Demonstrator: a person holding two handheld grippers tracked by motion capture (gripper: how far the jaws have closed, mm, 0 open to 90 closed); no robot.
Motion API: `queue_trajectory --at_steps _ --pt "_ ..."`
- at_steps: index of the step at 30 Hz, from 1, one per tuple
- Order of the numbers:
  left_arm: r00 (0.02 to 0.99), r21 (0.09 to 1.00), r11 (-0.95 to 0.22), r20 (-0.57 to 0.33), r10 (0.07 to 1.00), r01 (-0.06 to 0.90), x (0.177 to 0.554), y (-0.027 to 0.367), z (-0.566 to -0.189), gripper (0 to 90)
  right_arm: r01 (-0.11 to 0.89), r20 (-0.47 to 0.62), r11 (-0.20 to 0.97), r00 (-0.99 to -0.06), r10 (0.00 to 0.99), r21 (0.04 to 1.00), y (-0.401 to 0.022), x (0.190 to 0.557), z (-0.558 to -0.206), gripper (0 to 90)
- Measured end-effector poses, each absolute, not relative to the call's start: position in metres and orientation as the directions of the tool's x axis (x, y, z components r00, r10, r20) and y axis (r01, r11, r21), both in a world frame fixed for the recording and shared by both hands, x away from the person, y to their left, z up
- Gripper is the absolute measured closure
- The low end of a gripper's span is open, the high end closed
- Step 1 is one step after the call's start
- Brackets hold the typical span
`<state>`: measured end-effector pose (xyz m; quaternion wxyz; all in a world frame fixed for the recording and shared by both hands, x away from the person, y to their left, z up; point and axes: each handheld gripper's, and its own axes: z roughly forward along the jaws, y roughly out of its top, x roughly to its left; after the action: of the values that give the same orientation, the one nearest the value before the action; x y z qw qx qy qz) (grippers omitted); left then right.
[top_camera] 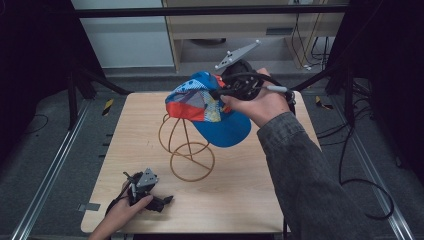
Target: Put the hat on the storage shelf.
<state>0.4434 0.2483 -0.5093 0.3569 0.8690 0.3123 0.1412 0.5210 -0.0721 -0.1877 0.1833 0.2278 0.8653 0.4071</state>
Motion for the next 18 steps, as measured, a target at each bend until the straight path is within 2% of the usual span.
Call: queue_trajectory --at_steps 18 --pt "0.765 0.709 -0.548 0.020 0.644 0.443 0.443 0.248 -0.509 0.0 0.243 -0.110 0.575 -0.853 0.510 0.782 -0.046 0.531 -0.190 89.6"
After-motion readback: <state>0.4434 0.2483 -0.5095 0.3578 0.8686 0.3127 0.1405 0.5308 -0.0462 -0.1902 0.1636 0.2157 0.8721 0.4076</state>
